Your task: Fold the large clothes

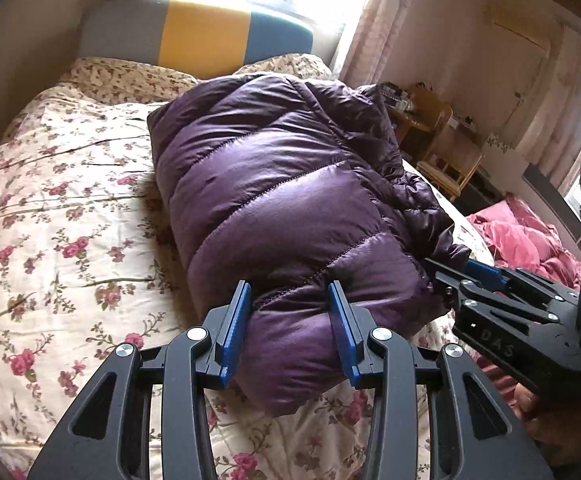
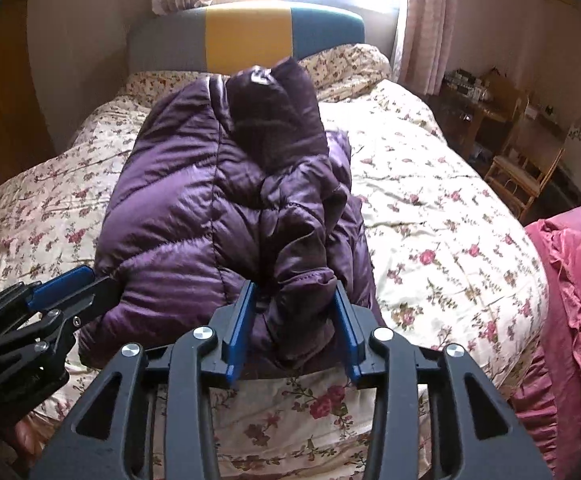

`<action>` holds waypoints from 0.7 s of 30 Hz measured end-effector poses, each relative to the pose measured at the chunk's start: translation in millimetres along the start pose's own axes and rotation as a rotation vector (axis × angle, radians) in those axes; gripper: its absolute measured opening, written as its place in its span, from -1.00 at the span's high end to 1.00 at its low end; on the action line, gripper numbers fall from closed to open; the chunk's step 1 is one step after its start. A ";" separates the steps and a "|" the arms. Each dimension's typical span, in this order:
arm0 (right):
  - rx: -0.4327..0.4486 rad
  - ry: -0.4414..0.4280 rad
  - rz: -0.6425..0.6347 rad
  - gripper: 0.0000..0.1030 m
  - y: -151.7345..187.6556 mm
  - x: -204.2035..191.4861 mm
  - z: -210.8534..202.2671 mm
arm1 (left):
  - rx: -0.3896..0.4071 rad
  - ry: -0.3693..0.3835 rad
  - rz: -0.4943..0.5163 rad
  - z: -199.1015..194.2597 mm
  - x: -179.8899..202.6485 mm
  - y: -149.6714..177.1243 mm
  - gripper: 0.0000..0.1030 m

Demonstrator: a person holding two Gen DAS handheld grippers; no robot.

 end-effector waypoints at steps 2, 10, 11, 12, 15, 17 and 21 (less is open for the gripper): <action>0.007 0.001 0.004 0.23 -0.6 -2.0 -3.7 | 0.012 -0.005 -0.005 -4.4 -1.3 -1.3 0.24; 0.045 0.047 -0.001 0.23 -7.7 -16.7 -11.6 | 0.052 -0.025 -0.022 -17.2 -9.0 -8.1 0.24; 0.050 0.050 -0.003 0.23 -9.0 -19.0 -13.1 | 0.056 -0.031 -0.022 -18.6 -9.7 -8.8 0.24; 0.057 0.053 -0.004 0.23 -10.2 -20.4 -15.1 | 0.065 -0.037 -0.024 -21.4 -10.5 -9.5 0.24; 0.080 0.055 -0.002 0.23 -17.6 -23.3 -18.5 | 0.077 -0.053 -0.040 -24.2 -18.0 -14.2 0.24; 0.096 0.060 -0.005 0.23 -23.9 -26.6 -18.5 | 0.079 -0.063 -0.050 -24.1 -22.9 -17.8 0.24; 0.115 0.057 -0.002 0.23 -37.6 -33.6 -14.4 | 0.089 -0.098 -0.057 -22.6 -33.0 -29.8 0.24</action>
Point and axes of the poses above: each gripper's, at about its wrist camera, not at the fingertips, and z roughly the way its jaws point, x to its right, y to its underside, the point moved 2 cm from there along z, roughly the way its jaws point, and after that the axes turned 7 degrees about z, right-handed, at the moved point
